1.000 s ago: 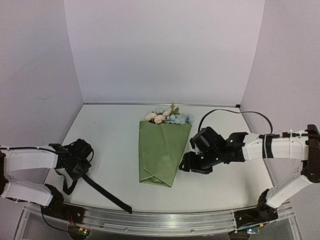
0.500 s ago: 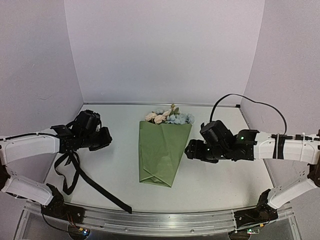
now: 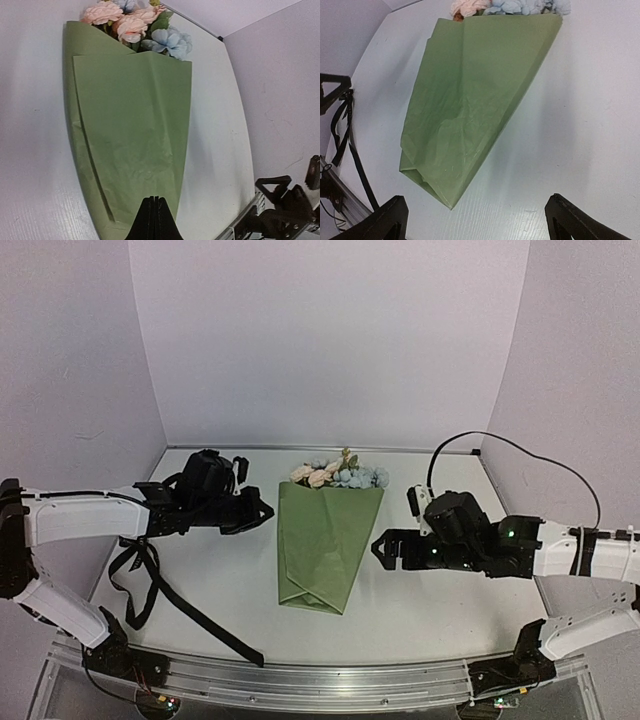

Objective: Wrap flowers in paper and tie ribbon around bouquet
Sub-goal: Pick up the ribbon from the corner of the board.

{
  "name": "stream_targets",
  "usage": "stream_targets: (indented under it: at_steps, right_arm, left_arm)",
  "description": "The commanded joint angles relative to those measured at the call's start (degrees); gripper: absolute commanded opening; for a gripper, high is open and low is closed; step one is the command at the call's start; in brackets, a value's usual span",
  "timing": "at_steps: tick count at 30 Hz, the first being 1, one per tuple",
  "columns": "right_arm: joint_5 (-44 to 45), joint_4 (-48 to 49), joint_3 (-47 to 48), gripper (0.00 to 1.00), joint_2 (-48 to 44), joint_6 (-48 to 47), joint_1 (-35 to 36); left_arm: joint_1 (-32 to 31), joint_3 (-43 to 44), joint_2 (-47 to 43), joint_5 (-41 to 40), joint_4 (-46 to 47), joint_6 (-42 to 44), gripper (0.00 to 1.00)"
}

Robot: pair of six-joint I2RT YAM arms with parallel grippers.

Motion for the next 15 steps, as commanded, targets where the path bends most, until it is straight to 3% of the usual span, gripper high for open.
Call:
stream_targets:
  at_steps: [1, 3, 5, 6, 7, 11, 15]
  right_arm:
    - [-2.95, 9.05, -2.59, 0.98, -0.06, -6.3, 2.21]
    - [-5.62, 7.83, -1.24, 0.98, 1.52, -6.96, 2.25]
    - [-7.03, 5.13, 0.42, 0.98, 2.96, -6.85, 2.24]
    - [-7.04, 4.08, 0.67, 0.98, 3.35, -6.63, 2.25]
    - [-6.73, 3.73, 0.43, 0.98, 3.48, -6.37, 2.28]
    - [-6.53, 3.61, -0.72, 0.98, 4.07, -4.74, 2.23]
    - [-9.22, 3.79, -0.93, 0.98, 5.3, -3.99, 2.24]
  left_arm:
    - [-0.39, 4.31, -1.11, -0.57, -2.24, -4.65, 0.0]
    - [-0.17, 2.86, -3.98, -11.7, -13.05, -10.29, 0.04]
    - [1.19, -2.26, -9.17, -18.64, -21.01, -16.24, 0.24]
    - [2.71, -5.04, -11.98, -19.8, -23.63, -18.47, 0.34]
    - [4.95, -7.25, -14.47, -20.35, -26.1, -19.78, 0.38]
    - [13.58, -13.87, -21.43, -22.2, -33.45, -20.72, 0.46]
    - [19.71, -16.29, -20.01, -23.49, -36.01, -19.76, 0.56]
